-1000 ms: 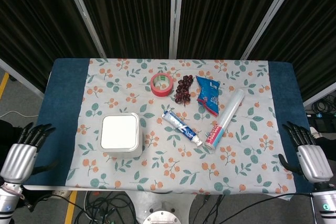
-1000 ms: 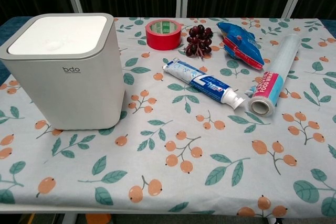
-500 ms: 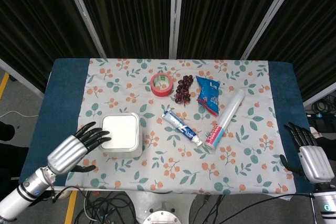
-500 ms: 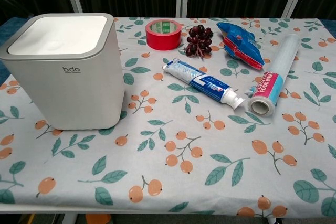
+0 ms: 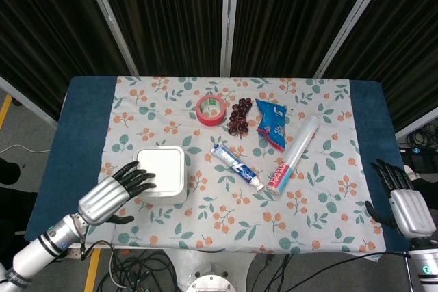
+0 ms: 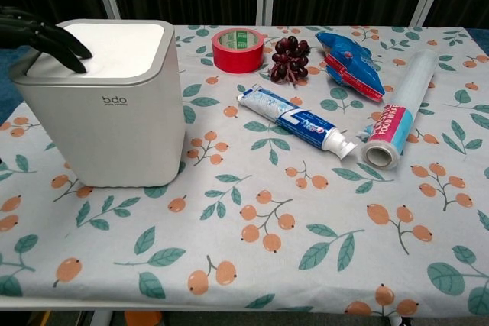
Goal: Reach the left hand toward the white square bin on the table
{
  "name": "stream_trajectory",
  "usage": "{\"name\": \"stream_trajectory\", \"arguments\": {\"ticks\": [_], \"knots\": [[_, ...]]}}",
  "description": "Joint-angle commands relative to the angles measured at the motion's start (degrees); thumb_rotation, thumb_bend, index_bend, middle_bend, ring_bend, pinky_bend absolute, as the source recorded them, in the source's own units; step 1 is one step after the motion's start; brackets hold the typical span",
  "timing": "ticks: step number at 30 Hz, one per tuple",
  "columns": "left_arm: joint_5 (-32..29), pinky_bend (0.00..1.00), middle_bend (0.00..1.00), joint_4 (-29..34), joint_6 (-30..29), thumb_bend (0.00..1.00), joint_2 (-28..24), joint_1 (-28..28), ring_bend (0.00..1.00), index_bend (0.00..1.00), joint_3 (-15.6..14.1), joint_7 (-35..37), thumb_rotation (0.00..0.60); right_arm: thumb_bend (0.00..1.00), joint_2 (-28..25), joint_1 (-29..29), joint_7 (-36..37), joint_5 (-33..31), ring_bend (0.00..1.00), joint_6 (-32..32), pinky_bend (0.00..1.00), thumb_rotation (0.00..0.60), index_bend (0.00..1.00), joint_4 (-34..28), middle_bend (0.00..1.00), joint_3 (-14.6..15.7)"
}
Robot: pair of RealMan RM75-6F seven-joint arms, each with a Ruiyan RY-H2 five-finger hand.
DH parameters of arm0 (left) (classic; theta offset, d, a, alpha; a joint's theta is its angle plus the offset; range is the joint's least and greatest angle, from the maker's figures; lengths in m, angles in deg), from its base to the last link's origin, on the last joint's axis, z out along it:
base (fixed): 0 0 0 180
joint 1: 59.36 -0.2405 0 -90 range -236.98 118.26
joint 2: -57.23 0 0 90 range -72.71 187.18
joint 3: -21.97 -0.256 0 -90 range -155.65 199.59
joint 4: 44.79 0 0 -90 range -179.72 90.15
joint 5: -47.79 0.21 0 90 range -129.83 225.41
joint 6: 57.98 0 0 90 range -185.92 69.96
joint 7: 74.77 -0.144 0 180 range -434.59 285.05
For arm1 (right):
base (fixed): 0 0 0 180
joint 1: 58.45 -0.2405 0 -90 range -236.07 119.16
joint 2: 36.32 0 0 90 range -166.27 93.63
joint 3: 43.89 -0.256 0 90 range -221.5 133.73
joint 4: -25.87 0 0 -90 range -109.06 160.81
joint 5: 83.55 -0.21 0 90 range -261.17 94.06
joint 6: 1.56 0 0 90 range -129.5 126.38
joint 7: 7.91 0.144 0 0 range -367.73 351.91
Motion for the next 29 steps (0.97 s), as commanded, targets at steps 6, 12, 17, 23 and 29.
{"name": "stream_trajectory", "arguments": {"ticks": [6,12,17,23,29], "knots": [[0.6,0.01,0.18,-3.2,-20.1,0.09,0.0,-6.4,0.15,0.20,2.6,2.3,0.600,0.30,-0.2,0.2,0.1,0.2,0.00,0.6,0.00,0.600,0.00,-0.2,0.00,-0.1],[-8.3,0.01,0.17,-5.8,-26.7,0.09,-0.2,-12.3,0.15,0.19,3.9,3.7,0.600,0.30,-0.3,0.4,0.3,0.3,0.00,1.2,0.00,0.600,0.00,0.0,0.00,-0.1],[-17.4,0.01,0.17,-7.9,-24.8,0.09,1.1,-16.8,0.15,0.19,2.6,-0.2,0.600,0.30,-0.5,0.4,0.3,0.1,0.00,1.5,0.00,0.600,0.00,0.0,0.00,-0.6],[-24.3,0.01,0.17,-7.9,-22.0,0.09,2.9,-20.5,0.15,0.19,0.7,-2.8,0.600,0.30,-0.7,0.4,0.1,1.0,0.00,2.8,0.00,0.600,0.00,-0.3,0.00,-0.8],[-24.3,0.00,0.17,-8.2,-24.1,0.09,5.0,-23.0,0.15,0.19,0.4,-5.4,0.600,0.30,-0.8,0.8,-0.5,0.8,0.00,3.3,0.00,0.600,0.00,-0.9,0.00,-0.8]]}}
